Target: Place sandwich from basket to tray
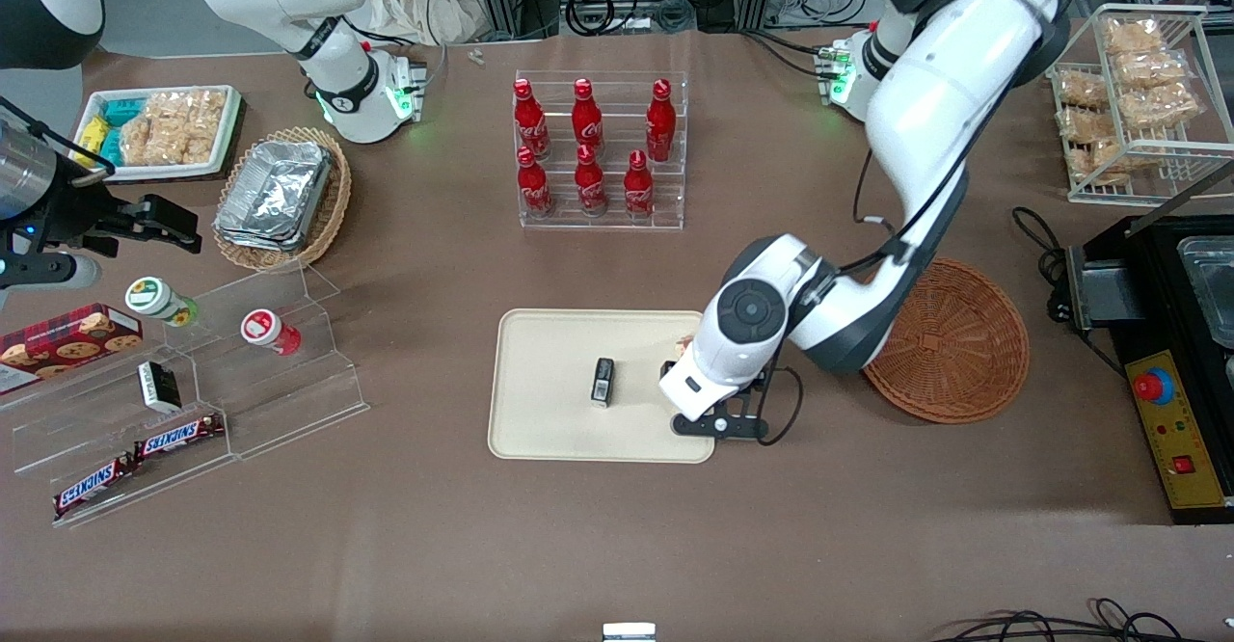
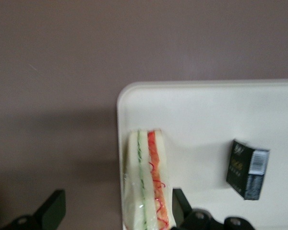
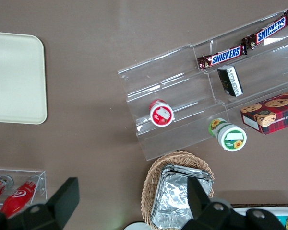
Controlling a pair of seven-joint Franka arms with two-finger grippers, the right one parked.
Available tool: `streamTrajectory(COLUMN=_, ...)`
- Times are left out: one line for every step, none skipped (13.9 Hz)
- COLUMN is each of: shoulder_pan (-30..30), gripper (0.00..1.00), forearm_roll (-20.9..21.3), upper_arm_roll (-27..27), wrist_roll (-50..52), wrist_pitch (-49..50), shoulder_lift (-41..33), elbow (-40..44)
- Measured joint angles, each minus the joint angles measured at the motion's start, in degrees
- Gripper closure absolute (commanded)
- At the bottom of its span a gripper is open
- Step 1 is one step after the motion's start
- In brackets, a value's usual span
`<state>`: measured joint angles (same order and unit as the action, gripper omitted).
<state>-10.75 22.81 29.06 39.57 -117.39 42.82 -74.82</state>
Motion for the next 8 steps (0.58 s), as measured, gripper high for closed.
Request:
streamTrajectory(shoulder_pan=-0.01, gripper=0.00, forearm_roll=-0.34, upper_arm_roll=-1.50, wrist_roll=0.01, wrist_pitch=1.80, shoulder_lift=-3.56, elbow=0.04)
streamTrajectory(shoulder_pan=0.07, gripper=0.00, forearm_roll=-0.74, upper_arm_roll=-3.02, wrist_roll=0.00, wrist_pitch=4.14, shoulder_lift=-6.81, elbow=0.03)
streamTrajectory(shoulder_pan=0.16, gripper=0.00, forearm_roll=-1.13, upper_arm_roll=-4.20, wrist_roll=-0.32, wrist_pitch=7.01, shoulder_lift=-9.49, elbow=0.01)
streamTrajectory(shoulder_pan=0.18, gripper=0.00, forearm_roll=-1.99, upper_arm_roll=-5.30, wrist_roll=-1.46, wrist_pitch=9.87, shoulder_lift=-11.72, elbow=-0.04)
streamTrajectory(shoulder_pan=0.14, gripper=0.00, forearm_roll=-3.82, upper_arm_roll=-6.47, wrist_roll=-3.71, wrist_pitch=12.20, shoulder_lift=-13.53, elbow=-0.10)
streamTrajectory(shoulder_pan=0.06, gripper=0.00, forearm_roll=-6.31, upper_arm_roll=-8.09, wrist_roll=-6.77, wrist_pitch=14.10, shoulder_lift=-15.18, elbow=-0.16)
streamTrajectory(shoulder_pan=0.02, gripper=0.00, forearm_roll=-8.77, upper_arm_roll=-10.12, wrist_roll=-10.18, wrist_pitch=15.68, shoulder_lift=-16.73, elbow=-0.19)
streamTrajectory(shoulder_pan=0.05, gripper=0.00, forearm_roll=-11.05, upper_arm_roll=-12.48, wrist_roll=-14.01, wrist_pitch=17.59, shoulder_lift=-18.38, elbow=-0.19)
